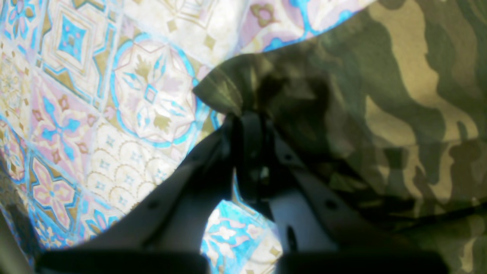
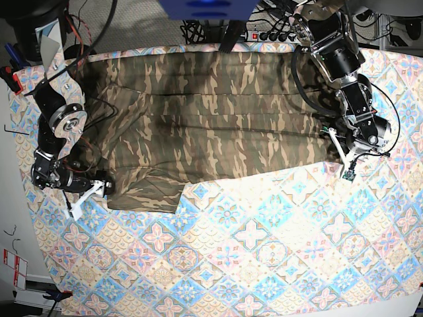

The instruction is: Fold the T-shirt properly

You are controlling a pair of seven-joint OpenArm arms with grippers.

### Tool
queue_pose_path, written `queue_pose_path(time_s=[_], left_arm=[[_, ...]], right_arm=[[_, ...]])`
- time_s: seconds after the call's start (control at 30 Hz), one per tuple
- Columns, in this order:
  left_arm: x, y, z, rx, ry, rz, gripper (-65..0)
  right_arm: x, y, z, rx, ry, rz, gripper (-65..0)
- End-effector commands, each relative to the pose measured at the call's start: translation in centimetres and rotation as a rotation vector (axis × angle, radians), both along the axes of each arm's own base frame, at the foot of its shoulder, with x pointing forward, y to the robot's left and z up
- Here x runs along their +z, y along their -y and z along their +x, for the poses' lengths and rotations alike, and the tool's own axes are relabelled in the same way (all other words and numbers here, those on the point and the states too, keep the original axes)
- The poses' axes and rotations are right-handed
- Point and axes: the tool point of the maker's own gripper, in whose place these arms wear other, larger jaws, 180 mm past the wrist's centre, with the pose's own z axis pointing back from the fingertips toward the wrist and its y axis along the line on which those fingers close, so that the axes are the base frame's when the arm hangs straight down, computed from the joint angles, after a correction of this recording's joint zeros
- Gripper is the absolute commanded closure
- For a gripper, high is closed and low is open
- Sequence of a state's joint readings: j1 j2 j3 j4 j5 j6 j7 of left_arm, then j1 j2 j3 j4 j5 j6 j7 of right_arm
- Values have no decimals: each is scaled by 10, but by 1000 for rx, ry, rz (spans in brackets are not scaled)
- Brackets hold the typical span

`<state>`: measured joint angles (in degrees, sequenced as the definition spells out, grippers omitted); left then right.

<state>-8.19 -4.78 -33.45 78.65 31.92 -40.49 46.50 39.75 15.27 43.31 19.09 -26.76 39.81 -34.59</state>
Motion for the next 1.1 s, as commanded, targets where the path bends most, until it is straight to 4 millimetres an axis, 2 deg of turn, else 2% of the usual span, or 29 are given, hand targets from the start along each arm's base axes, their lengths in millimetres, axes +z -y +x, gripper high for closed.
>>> queue_pose_path(time_s=[0.0, 0.07, 0.53, 0.6, 0.77, 0.93, 1.07], left_arm=[[13, -8, 10, 6, 39, 23, 0], [13, -8, 10, 6, 39, 23, 0], [13, -8, 10, 6, 39, 23, 0], [13, -8, 10, 7, 40, 21, 0], [11, -4, 10, 6, 40, 14, 0], [10, 0, 11, 4, 40, 7, 0], [10, 0, 11, 4, 40, 5, 0]], right_arm=[[18, 9, 17, -21, 57, 2, -406], [8, 5, 8, -17, 31, 10, -405], [6, 8, 2, -10, 3, 1, -405], [7, 19, 0, -20, 1, -13, -405], [4, 23, -4, -30, 2, -18, -405], [23, 52, 6, -60, 53, -100, -405], [31, 64, 8, -71, 72, -128, -405]])
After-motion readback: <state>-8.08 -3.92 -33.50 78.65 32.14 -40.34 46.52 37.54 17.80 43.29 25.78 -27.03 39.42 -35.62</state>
